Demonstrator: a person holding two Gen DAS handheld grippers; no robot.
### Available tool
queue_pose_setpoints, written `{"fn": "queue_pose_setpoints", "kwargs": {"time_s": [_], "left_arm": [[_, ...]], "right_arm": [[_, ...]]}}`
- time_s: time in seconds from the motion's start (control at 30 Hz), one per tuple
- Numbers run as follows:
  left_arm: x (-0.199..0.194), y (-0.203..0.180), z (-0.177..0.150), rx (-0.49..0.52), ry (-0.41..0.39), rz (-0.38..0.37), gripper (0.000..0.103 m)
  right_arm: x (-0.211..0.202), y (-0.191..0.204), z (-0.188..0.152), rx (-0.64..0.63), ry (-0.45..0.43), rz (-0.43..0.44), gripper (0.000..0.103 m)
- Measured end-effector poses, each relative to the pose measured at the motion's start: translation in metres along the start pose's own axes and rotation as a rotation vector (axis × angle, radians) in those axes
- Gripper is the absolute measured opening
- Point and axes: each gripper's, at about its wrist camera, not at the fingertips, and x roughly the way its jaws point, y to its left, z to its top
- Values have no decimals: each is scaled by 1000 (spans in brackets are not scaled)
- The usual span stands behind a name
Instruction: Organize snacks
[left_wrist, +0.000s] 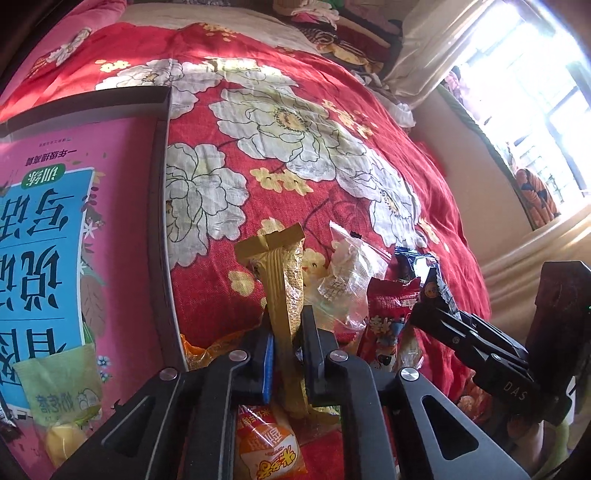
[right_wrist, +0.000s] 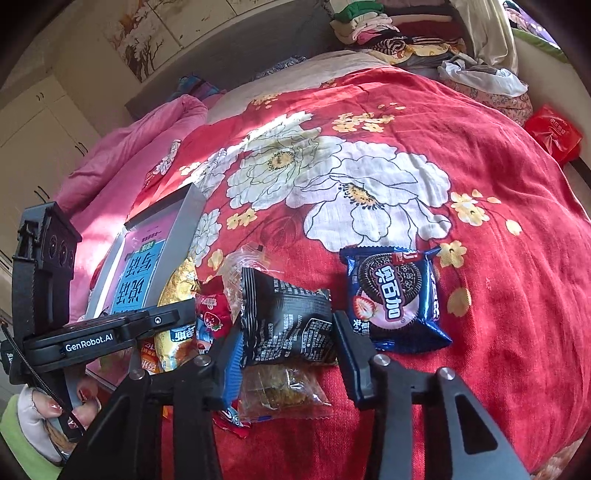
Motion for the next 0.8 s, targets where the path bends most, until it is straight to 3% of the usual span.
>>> {"fn": "queue_pose_setpoints", "kwargs": {"time_s": [0.8], "left_arm": [[-56, -7, 2, 23, -155, -49, 10]], "right_arm": [[-29, 0, 6, 9, -136, 36, 40]]}}
